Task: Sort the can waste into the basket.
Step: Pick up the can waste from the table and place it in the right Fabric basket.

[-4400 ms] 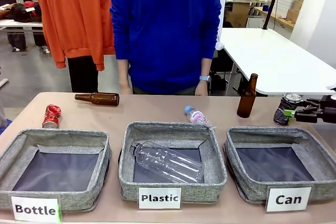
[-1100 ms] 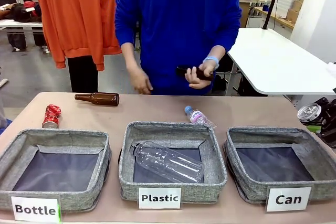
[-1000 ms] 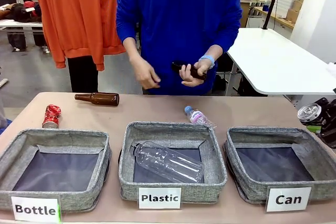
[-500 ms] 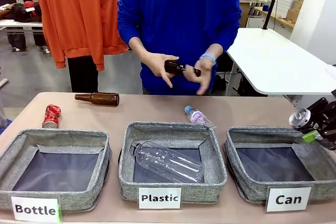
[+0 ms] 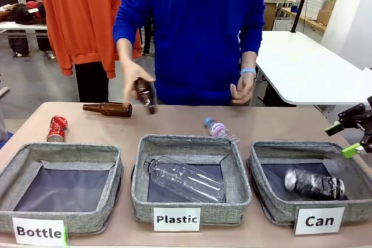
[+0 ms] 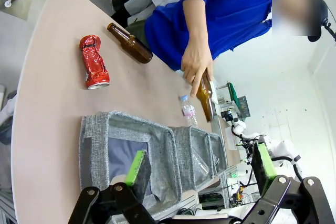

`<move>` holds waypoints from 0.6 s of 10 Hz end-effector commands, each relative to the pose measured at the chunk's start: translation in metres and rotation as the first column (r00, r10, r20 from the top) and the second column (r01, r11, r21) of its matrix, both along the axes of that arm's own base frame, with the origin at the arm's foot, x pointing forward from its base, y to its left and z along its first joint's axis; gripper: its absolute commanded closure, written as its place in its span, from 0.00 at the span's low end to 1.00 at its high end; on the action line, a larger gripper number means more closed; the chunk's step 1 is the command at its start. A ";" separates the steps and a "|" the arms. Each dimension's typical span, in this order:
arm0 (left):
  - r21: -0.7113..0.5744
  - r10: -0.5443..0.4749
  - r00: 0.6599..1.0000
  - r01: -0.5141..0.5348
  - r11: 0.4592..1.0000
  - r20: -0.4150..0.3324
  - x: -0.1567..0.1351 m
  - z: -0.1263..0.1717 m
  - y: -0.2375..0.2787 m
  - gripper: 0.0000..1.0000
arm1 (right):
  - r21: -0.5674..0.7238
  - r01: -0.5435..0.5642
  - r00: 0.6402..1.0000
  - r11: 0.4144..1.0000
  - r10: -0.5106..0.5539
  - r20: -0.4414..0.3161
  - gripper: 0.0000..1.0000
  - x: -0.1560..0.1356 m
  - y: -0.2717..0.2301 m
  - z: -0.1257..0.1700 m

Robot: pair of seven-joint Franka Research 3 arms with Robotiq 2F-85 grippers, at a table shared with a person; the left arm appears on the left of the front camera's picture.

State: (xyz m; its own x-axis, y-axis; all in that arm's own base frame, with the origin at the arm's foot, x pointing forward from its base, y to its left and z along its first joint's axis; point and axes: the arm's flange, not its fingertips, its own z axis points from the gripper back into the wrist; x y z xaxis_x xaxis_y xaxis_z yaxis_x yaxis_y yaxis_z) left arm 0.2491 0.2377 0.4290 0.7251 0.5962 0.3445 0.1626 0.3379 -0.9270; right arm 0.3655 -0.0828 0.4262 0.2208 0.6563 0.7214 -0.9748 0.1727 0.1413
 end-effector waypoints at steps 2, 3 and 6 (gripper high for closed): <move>0.007 -0.007 1.000 0.007 1.000 0.021 0.000 0.000 0.001 0.00 | 0.132 0.055 0.998 0.990 -0.050 -0.040 0.00 0.008 -0.009 0.004; 0.007 -0.007 1.000 0.007 1.000 0.021 0.000 0.000 0.001 0.00 | 0.233 0.093 0.992 0.968 -0.069 -0.109 0.00 0.010 -0.018 0.006; 0.026 -0.122 0.987 0.126 0.992 -0.109 -0.076 0.054 0.037 0.00 | 0.580 0.389 0.898 0.715 -0.153 -0.413 0.00 0.016 -0.060 0.006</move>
